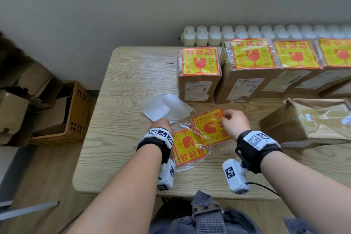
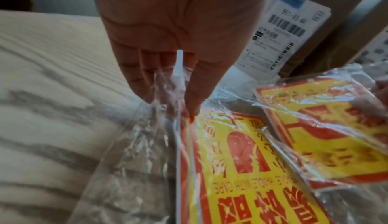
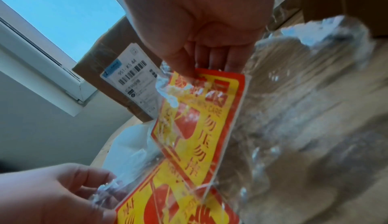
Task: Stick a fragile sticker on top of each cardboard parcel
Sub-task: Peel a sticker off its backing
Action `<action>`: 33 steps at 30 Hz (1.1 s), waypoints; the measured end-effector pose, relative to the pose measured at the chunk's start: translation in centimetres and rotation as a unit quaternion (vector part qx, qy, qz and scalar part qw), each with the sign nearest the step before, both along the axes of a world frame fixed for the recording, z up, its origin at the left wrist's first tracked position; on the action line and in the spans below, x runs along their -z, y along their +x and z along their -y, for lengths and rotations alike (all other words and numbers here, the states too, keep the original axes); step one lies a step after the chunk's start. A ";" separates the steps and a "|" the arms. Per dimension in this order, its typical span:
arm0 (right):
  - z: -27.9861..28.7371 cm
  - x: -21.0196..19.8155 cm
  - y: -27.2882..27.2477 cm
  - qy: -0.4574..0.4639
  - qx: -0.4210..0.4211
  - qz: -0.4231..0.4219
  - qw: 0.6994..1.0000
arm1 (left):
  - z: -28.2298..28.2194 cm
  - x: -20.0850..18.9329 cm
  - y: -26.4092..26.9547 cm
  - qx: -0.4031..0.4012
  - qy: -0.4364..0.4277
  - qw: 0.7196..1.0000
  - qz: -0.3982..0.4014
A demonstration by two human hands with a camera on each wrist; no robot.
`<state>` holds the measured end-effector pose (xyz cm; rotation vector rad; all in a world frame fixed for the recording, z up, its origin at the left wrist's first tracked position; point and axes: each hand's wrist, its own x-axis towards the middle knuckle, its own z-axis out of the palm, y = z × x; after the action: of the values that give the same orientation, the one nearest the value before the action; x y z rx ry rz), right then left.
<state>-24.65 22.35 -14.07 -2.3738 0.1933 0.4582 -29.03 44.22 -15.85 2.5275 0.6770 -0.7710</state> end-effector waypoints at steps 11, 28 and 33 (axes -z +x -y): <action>4.0 -6.7 0.9 -0.017 -0.001 0.128 0.992 | 4.0 -5.7 1.3 -0.032 0.010 0.994 0.104; 9.0 -12.8 0.1 0.101 -0.045 0.137 0.984 | 10.7 -13.3 0.2 -0.078 -0.346 0.922 0.154; 9.6 -12.9 -0.2 0.107 -0.063 0.130 0.984 | 11.3 -13.6 -0.3 -0.124 -0.375 0.905 0.157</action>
<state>-24.85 12.72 -1.14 -2.2148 -0.1214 0.2099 -29.35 32.93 -2.23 1.7564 0.4555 -0.4032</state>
